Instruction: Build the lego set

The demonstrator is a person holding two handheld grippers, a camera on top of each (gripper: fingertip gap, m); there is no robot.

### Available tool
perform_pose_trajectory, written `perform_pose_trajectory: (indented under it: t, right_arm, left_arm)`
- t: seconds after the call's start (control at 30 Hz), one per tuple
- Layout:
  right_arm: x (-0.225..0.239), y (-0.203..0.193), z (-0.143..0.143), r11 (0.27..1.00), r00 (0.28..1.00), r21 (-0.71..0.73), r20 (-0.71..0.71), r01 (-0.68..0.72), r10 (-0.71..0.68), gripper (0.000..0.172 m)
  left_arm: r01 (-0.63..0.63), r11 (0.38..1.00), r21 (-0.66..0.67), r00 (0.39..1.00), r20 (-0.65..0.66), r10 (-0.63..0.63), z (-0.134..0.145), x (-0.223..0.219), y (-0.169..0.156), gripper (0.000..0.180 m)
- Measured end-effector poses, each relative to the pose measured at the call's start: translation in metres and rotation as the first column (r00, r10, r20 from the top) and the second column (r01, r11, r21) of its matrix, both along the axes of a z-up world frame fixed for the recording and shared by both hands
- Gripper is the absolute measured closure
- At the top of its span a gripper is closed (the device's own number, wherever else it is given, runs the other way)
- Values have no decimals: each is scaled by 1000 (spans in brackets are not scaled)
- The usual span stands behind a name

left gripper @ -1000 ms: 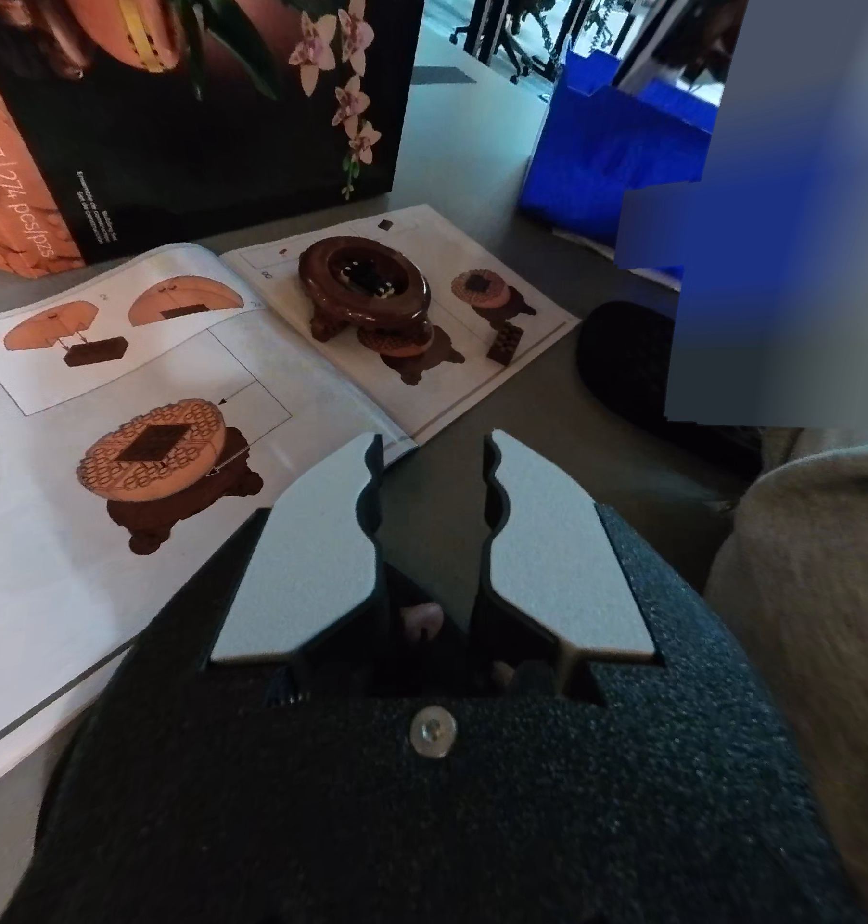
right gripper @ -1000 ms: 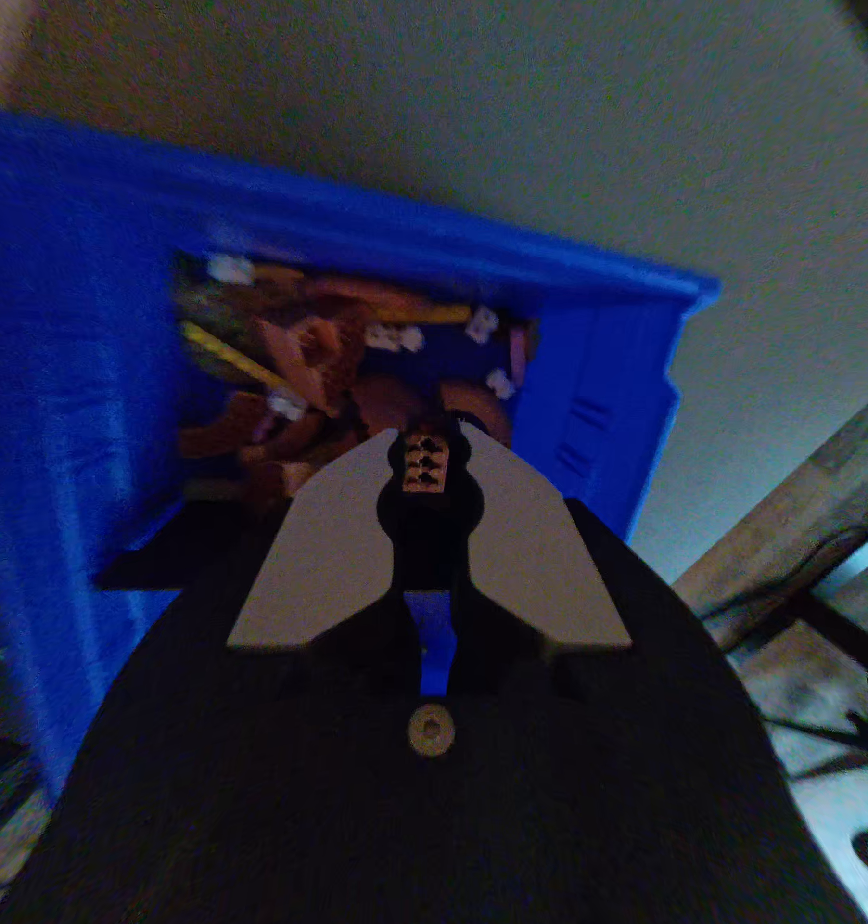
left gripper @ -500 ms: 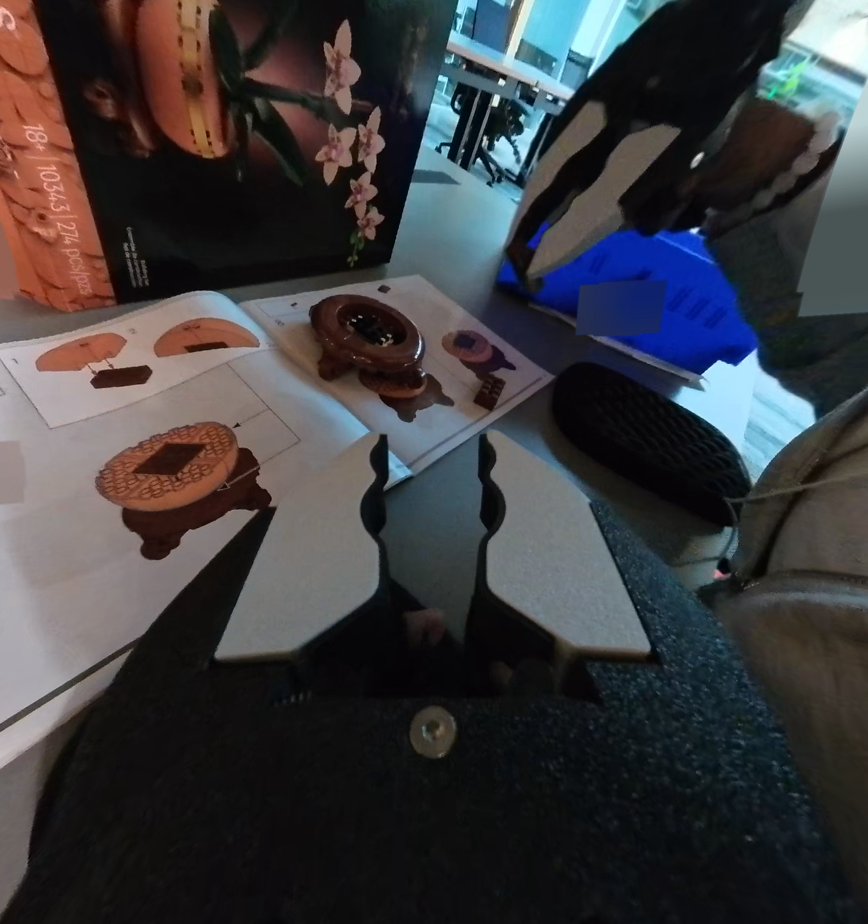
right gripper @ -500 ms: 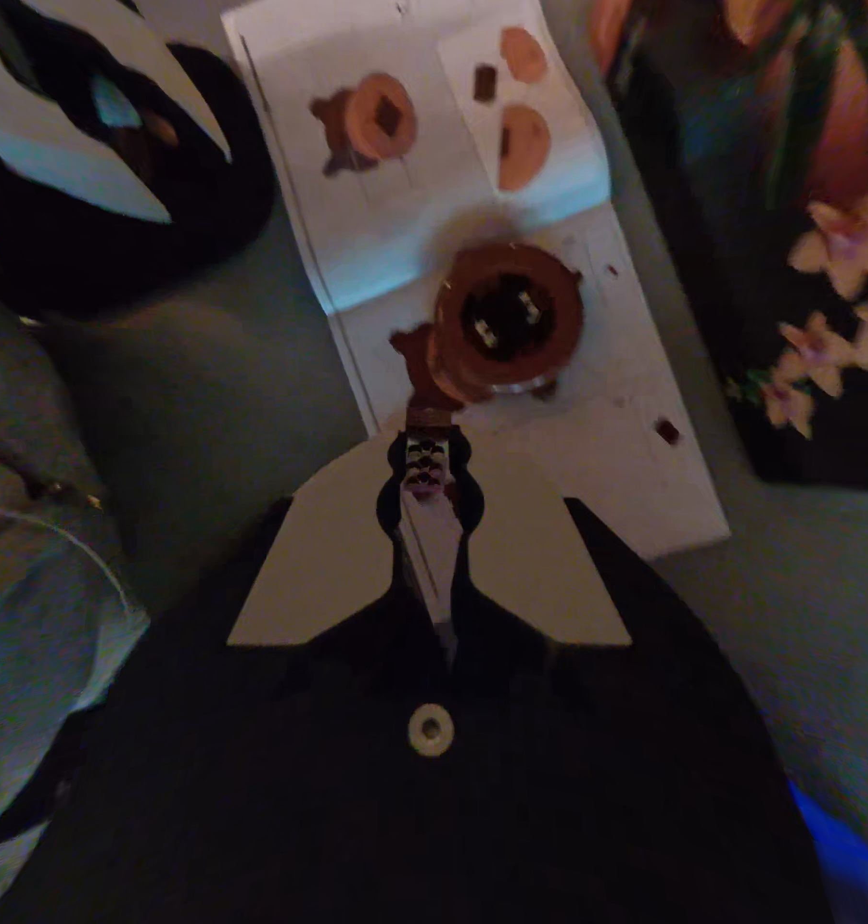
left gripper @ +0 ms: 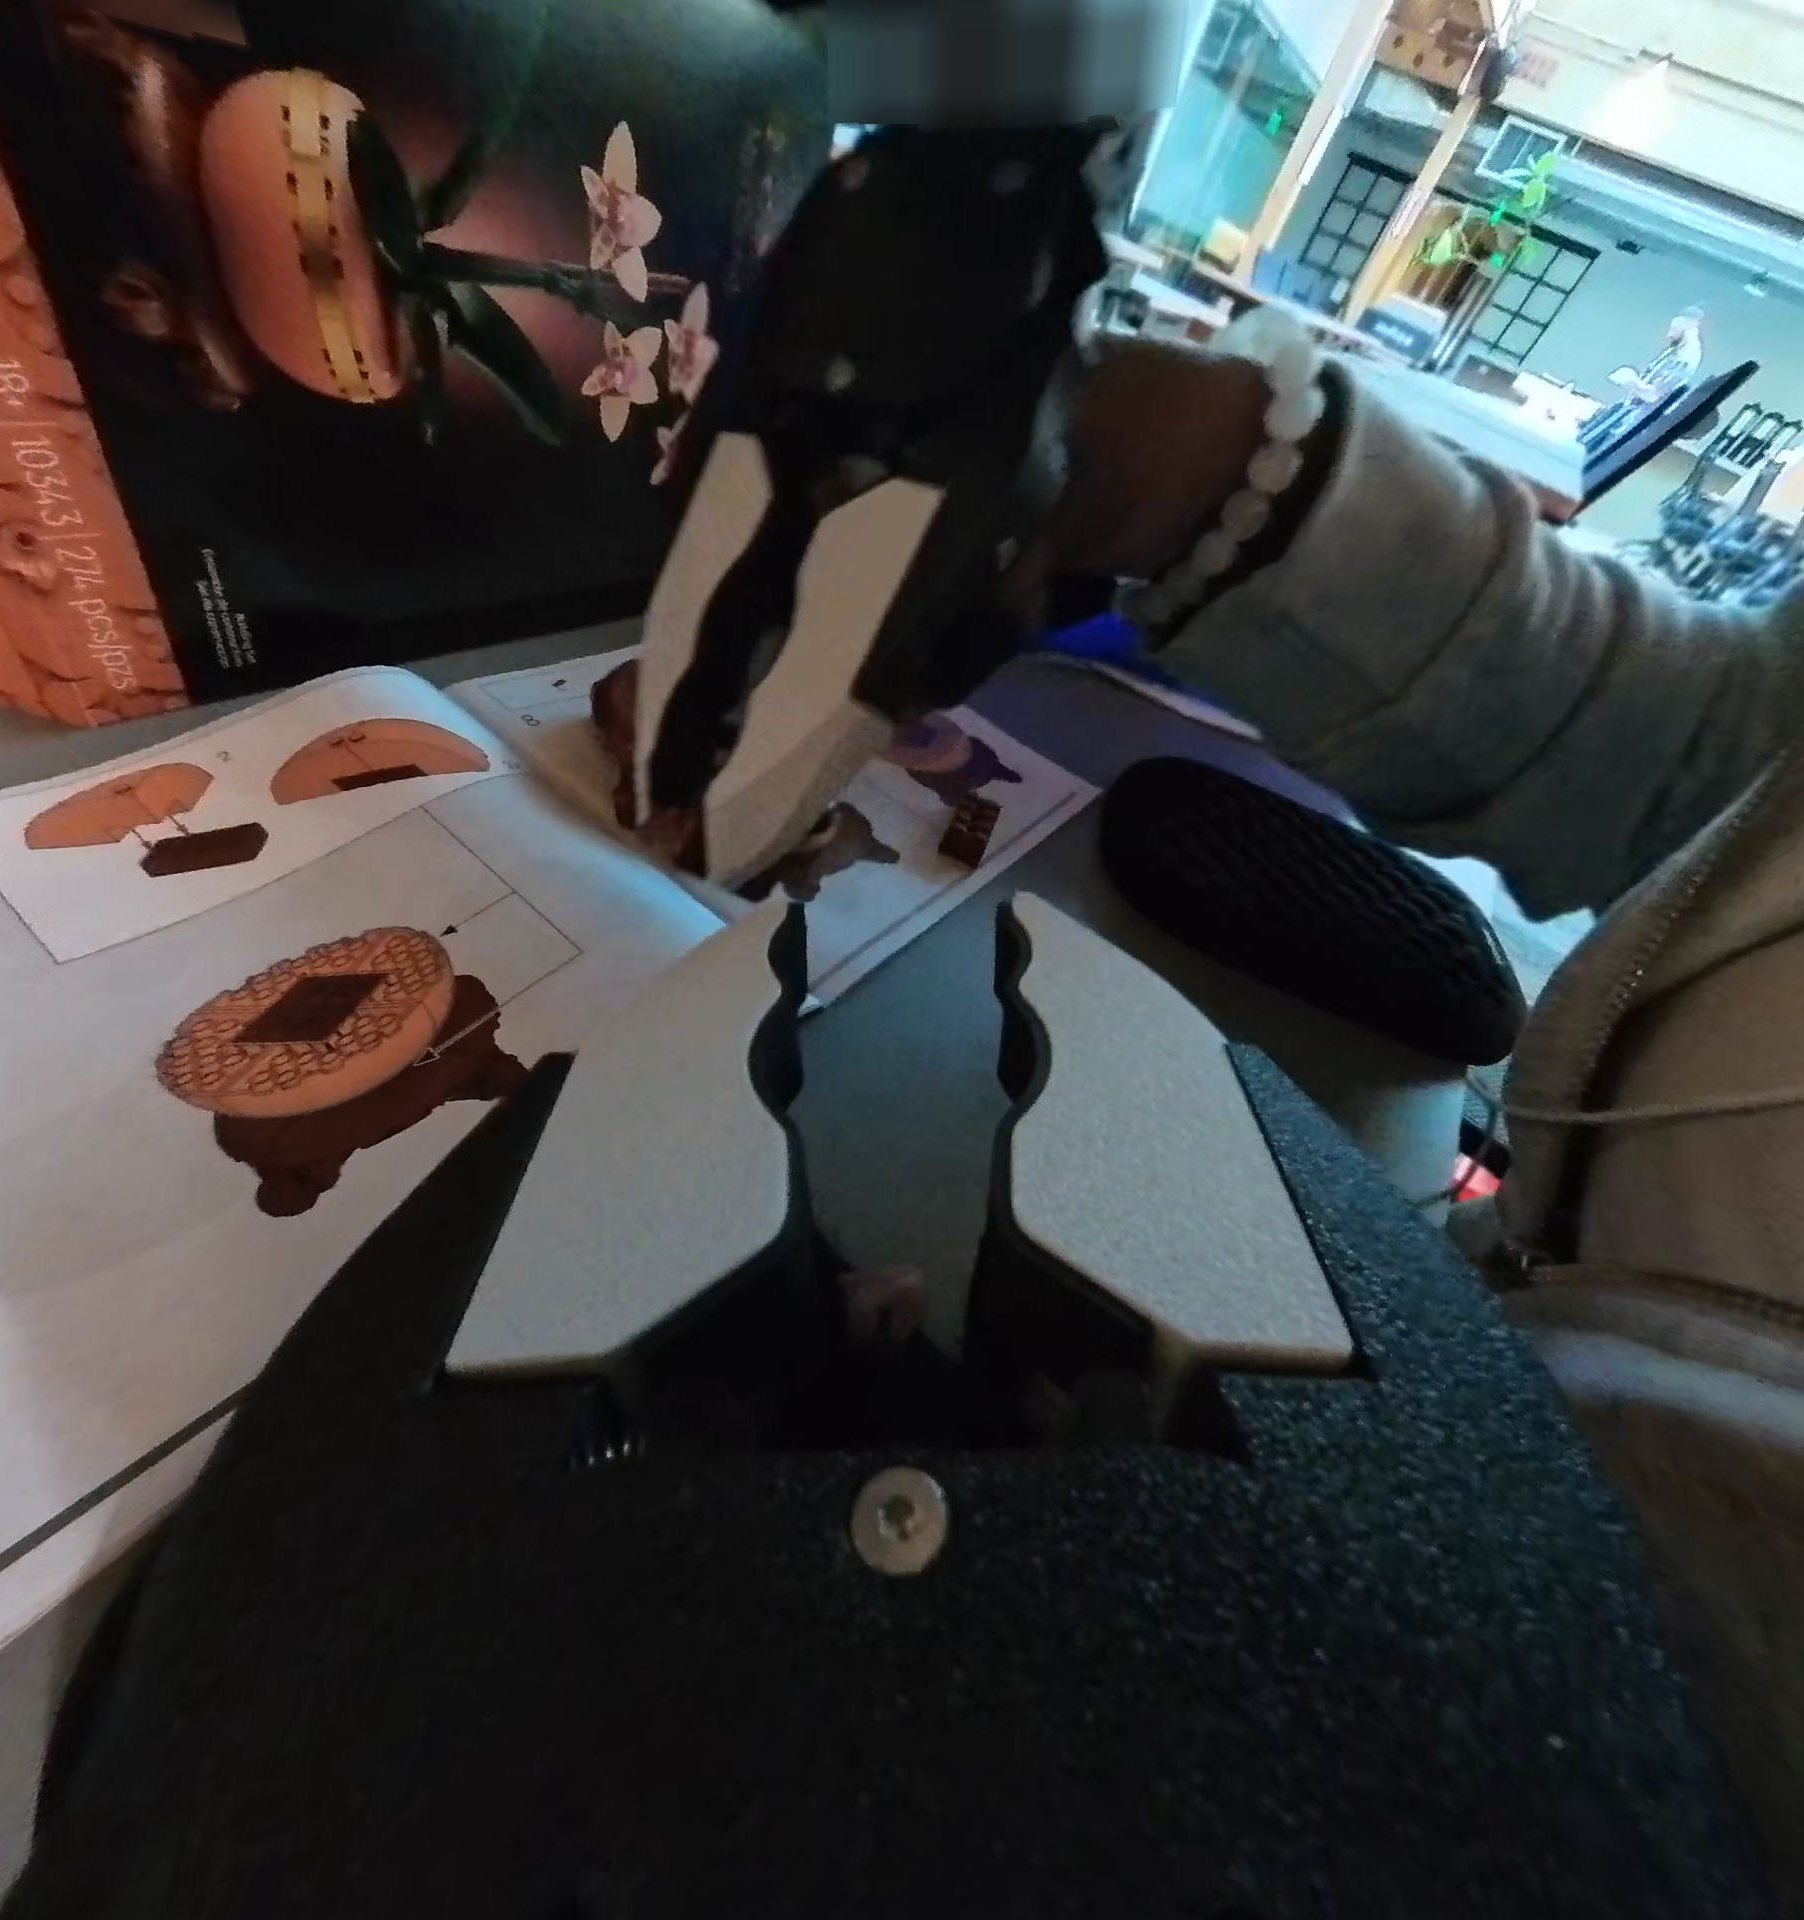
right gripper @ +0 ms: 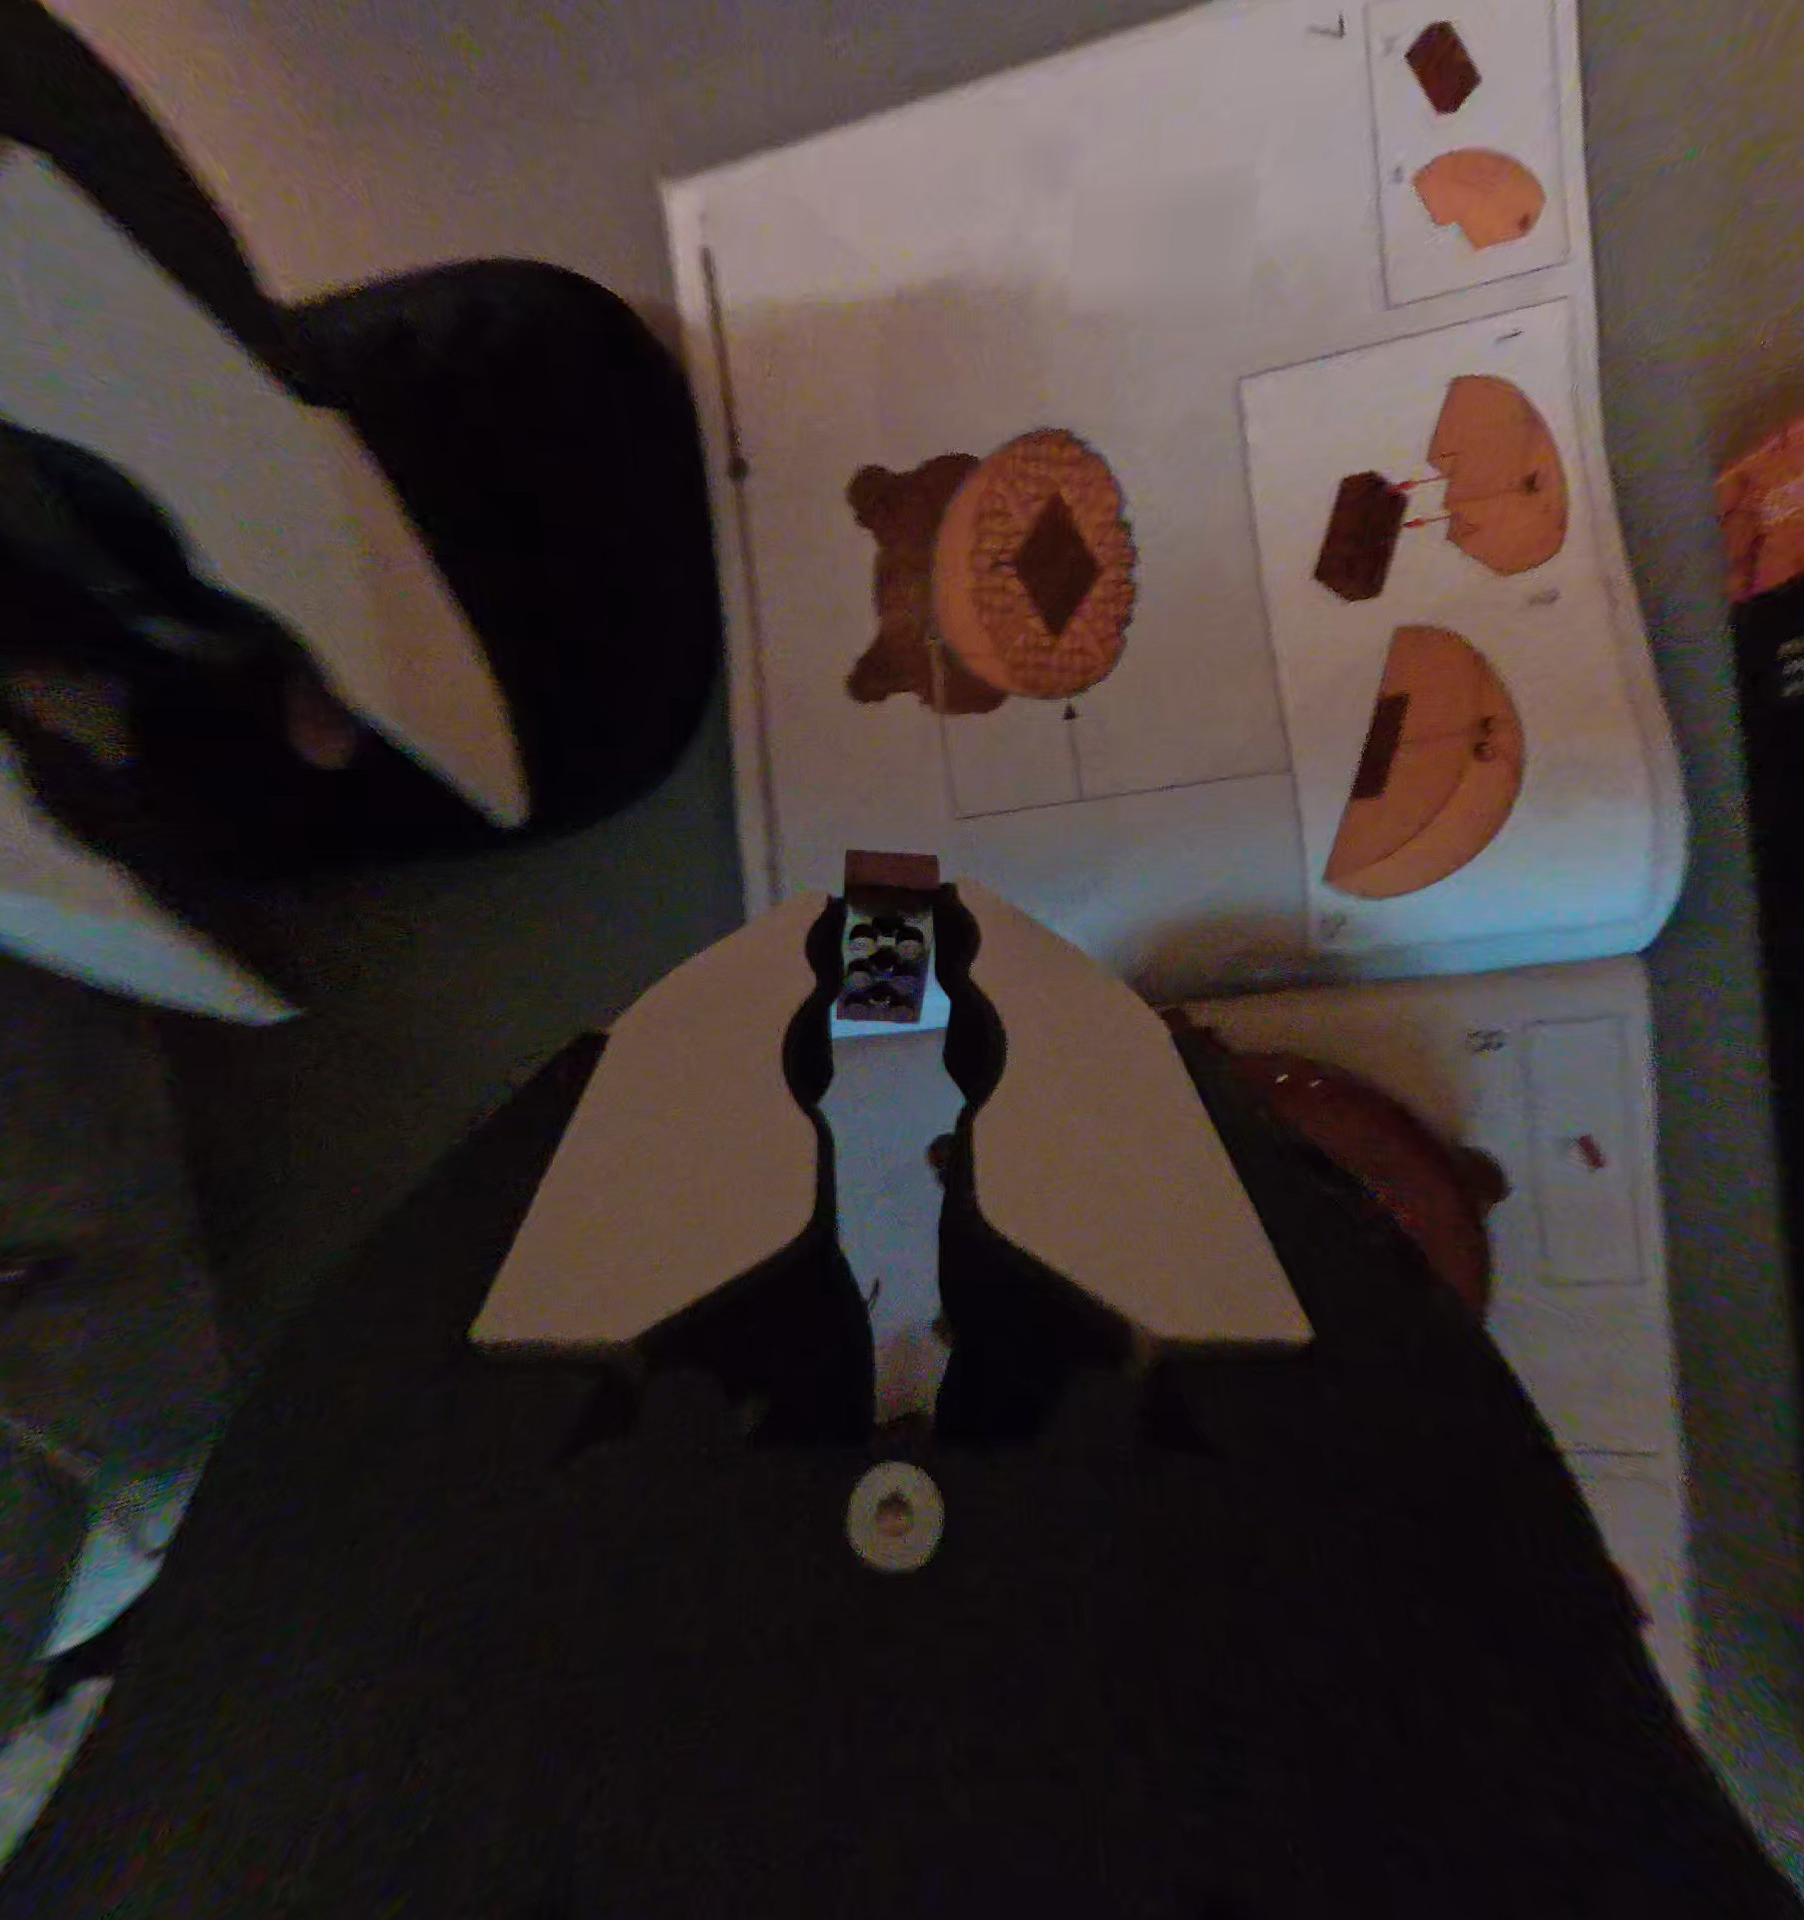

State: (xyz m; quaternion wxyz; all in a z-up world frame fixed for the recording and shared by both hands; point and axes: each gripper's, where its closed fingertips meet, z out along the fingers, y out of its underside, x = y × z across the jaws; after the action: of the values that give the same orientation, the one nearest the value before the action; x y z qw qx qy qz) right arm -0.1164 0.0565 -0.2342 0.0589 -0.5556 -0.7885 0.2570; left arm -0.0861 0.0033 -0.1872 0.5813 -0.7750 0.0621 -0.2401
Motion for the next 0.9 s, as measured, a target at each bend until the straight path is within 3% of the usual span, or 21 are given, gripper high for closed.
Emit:
perform_pose_trajectory:
  t: [0.13, 0.2, 0.27, 0.43, 0.5, 0.63, 0.77, 0.83, 0.9]
  right_arm:
    - [-11, -3, -19, 996, 997, 60, 54, -63, 59, 153]
    - [-12, -1, -25, 992, 997, 109, 63, -60, 53, 128]
    - [-11, 4, -23, 988, 998, 146, 39, -53, 48, 115]
    - [16, 12, 26, 999, 981, 45, -192, 6, 3, 121]
    - [47, 23, 34, 996, 971, 83, -233, -29, 47, 125]
    - [111, 50, 15, 966, 975, 229, -155, -124, 162, 125]
    - [130, 57, -11, 949, 977, 261, -70, -178, 203, 129]
    - [132, 64, -27, 927, 975, 316, -17, -204, 220, 136]
    - [131, 58, -35, 925, 966, 290, -5, -247, 259, 156]
  left_arm:
    - [-6, 1000, 26, 1000, 13, 6, 4, -2, -2, 146]
    - [-6, 1000, 29, 1000, 15, 6, 4, -2, -2, 146]
    - [-5, 1000, 29, 1000, 18, 4, 4, -2, -2, 146]
    - [0, 999, 37, 1000, 25, -1, 6, -2, -3, 146]
    - [1, 999, 36, 1000, 30, -2, 6, -2, -3, 146]
    - [15, 1000, 18, 999, 38, -15, 4, -1, -2, 146]
    - [19, 1000, 3, 999, 40, -20, 2, 0, -1, 146]
    - [14, 1000, 0, 999, 33, -14, 2, 0, -1, 146]
    - [3, 1000, 4, 1000, 21, -3, 2, -1, -1, 146]
